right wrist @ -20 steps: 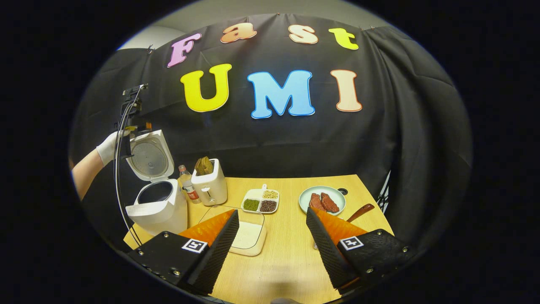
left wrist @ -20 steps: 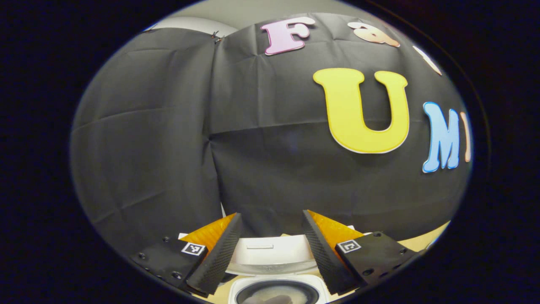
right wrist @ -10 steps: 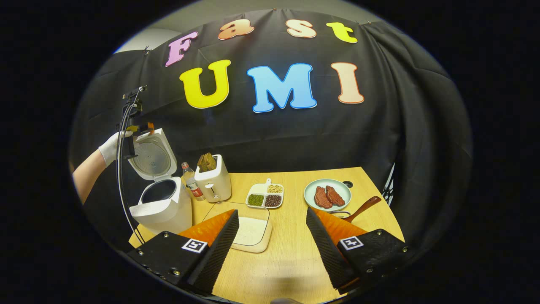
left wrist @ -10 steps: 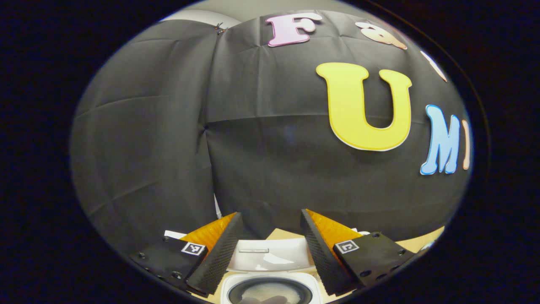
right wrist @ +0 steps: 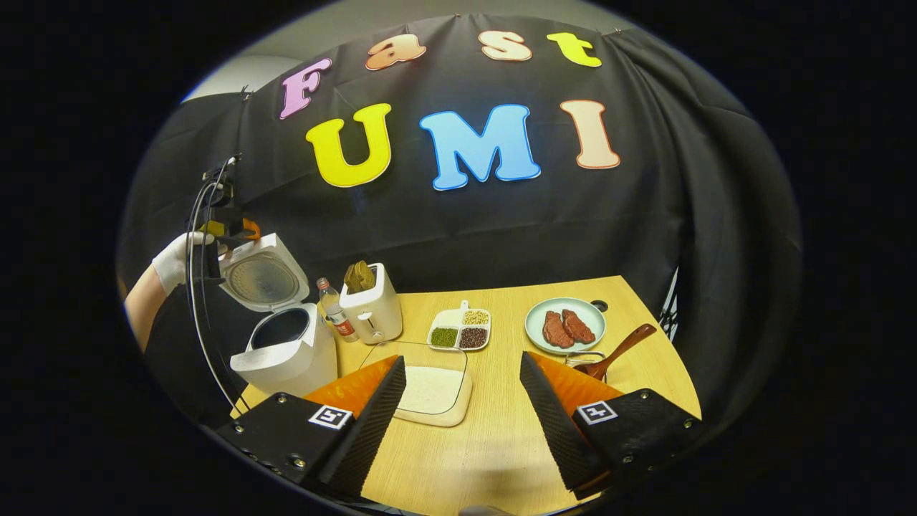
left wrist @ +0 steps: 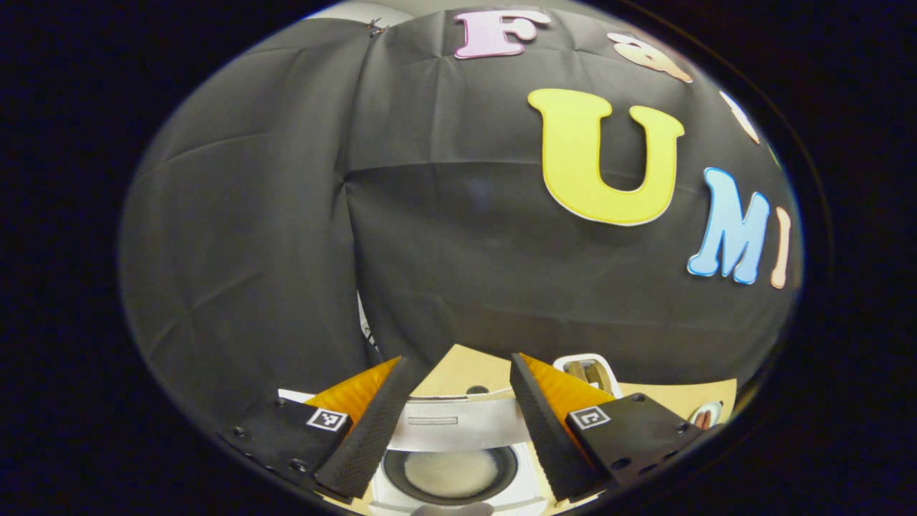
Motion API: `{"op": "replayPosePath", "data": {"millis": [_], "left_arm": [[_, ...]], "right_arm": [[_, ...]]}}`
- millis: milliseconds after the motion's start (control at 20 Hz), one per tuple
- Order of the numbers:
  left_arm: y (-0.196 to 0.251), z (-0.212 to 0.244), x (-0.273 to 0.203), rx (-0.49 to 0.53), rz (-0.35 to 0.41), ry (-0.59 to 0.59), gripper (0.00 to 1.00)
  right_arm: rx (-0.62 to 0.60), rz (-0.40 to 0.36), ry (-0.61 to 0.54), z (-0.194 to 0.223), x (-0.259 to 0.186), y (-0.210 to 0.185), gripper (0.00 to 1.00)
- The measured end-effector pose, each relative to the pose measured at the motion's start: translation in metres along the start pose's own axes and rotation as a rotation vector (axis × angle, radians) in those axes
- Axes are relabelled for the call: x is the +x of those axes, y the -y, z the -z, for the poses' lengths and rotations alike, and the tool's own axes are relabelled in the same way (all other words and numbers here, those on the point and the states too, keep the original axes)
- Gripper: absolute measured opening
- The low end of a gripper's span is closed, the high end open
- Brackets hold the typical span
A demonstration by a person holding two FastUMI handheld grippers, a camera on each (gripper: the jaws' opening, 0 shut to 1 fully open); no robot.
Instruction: Close the left gripper, press the button to open the rice cooker; take a wooden spoon from the chopstick holder with the right hand, scoop a spoonful of rice and pour it into the rice cooker, then put the wooden spoon back into the chopstick holder.
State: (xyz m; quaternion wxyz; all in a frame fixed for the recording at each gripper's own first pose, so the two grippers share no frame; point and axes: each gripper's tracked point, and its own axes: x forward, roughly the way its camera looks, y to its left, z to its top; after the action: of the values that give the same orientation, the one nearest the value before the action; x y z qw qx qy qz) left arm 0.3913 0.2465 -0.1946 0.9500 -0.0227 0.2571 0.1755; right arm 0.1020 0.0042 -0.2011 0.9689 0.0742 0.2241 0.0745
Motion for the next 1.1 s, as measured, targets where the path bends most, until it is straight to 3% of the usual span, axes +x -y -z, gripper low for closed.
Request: {"op": "replayPosePath", "data": {"millis": [250, 550, 700, 1100], "left_arm": [[0.009, 0.043, -0.020, 0.004, 0.022, -0.062, 0.96], [0.010, 0.135, -0.025, -0.018, 0.064, -0.268, 0.97], [0.008, 0.168, -0.029, 0.034, 0.080, -0.326, 0.96], [0.002, 0.225, -0.039, 0.066, 0.091, -0.486, 0.99]], "right_arm": [[0.019, -0.004, -0.020, 0.013, -0.006, 0.006, 0.98], [0.047, -0.018, -0.044, 0.028, -0.012, 0.007, 0.98], [0.048, -0.026, -0.065, 0.038, -0.012, 0.006, 0.98], [0.075, -0.051, -0.094, 0.049, -0.014, 0.001, 0.98]]}}
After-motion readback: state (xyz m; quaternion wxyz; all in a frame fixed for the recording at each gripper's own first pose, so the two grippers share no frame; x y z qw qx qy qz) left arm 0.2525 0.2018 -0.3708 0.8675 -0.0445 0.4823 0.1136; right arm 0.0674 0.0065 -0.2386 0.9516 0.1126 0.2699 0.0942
